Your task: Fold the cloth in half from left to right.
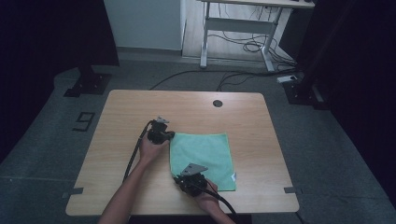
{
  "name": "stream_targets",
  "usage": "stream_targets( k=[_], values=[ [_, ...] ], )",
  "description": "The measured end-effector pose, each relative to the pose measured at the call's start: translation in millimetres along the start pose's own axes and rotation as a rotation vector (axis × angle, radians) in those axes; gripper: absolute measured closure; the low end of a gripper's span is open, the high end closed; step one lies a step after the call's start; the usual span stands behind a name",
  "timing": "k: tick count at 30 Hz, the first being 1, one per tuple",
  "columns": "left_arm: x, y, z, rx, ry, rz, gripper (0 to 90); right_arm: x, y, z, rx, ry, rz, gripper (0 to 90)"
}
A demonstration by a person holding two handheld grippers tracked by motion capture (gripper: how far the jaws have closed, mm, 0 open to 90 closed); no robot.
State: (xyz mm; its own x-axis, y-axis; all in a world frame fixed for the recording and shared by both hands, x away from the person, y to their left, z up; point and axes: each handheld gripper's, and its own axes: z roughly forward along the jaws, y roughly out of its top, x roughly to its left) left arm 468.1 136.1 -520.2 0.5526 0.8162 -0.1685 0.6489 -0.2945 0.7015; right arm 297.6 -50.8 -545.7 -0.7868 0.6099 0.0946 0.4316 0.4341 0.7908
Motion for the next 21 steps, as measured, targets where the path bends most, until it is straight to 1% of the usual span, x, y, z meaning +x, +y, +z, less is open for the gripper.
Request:
stream_targets(
  k=[4,6,9,12,17,21],
  values=[
    [-1.7,5.0,-15.7,-0.029,-0.009,-0.001,87.4,2.7,4.4,-7.7,-0.042,0.015,0.007,84.1],
    [-3.3,6.6,-21.5,-0.039,-0.005,0.004,87.4,4.9,6.3,-10.6,-0.054,0.013,0.002,84.1],
    [-3.9,8.6,-27.4,-0.053,-0.006,-0.001,87.4,9.1,9.4,-13.6,-0.075,0.012,-0.009,84.0],
    [-3.8,10.4,-32.7,-0.055,-0.004,-0.002,87.4,11.7,12.6,-14.0,-0.085,0.015,-0.010,84.0],
    [-5.4,15.5,-42.2,-0.065,-0.003,0.011,87.4,15.2,17.1,-12.3,-0.101,0.017,-0.008,83.9],
    [-7.4,22.6,-48.1,-0.075,0.000,0.015,87.4,17.3,19.5,-11.8,-0.111,0.016,-0.007,83.8]
  ],
)
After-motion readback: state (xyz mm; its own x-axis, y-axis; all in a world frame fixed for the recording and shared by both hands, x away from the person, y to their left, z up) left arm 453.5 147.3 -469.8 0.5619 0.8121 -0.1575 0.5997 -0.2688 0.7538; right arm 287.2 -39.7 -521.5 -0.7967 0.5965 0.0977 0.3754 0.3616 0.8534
